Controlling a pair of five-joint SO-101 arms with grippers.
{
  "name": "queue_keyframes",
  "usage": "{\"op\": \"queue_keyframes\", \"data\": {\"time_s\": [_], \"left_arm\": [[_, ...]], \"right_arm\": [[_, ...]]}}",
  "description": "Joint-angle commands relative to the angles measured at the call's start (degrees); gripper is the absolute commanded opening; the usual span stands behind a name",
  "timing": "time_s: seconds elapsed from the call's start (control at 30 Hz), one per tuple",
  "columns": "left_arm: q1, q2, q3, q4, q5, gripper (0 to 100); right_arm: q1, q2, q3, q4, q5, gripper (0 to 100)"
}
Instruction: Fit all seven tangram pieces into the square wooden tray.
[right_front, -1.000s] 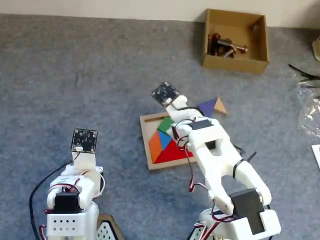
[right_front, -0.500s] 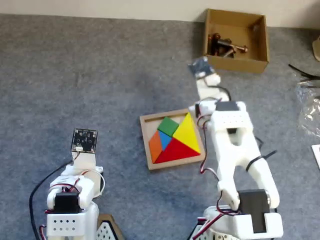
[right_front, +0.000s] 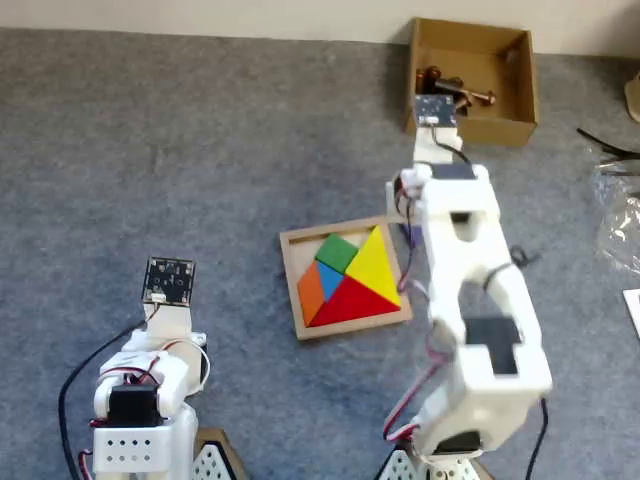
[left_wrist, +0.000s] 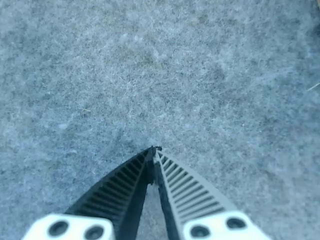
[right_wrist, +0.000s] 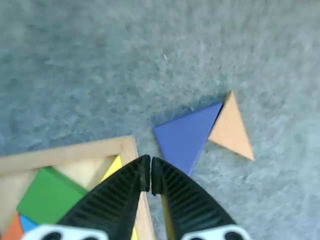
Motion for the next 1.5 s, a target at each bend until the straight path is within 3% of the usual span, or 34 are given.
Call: {"op": "queue_keyframes", "data": {"time_s": [0.0, 0.23, 0.4, 0.6, 0.9, 1.47], "left_arm": [[-0.7, -0.7, 1.3, 0.3, 0.3, 1], [-0.7, -0.7, 1.3, 0.3, 0.3, 1], [-0.7, -0.7, 1.3, 0.3, 0.3, 1], [-0.7, -0.7, 1.3, 0.3, 0.3, 1], [-0.7, -0.7, 1.3, 0.3, 0.3, 1], [-0.7, -0.7, 1.3, 0.3, 0.3, 1]], "right_arm": [[0.7, 6.8, -17.6, 9.1, -7.4, 1.1], [0.5, 21.0, -39.5, 21.1, -16.1, 2.7], [0.5, 27.7, -50.3, 27.8, -16.9, 13.0], [0.2, 32.3, -59.9, 34.8, -17.1, 14.2], [-2.1, 38.5, -62.6, 35.8, -16.9, 23.7], [-2.5, 41.3, -62.6, 35.6, -17.1, 23.8]]}}
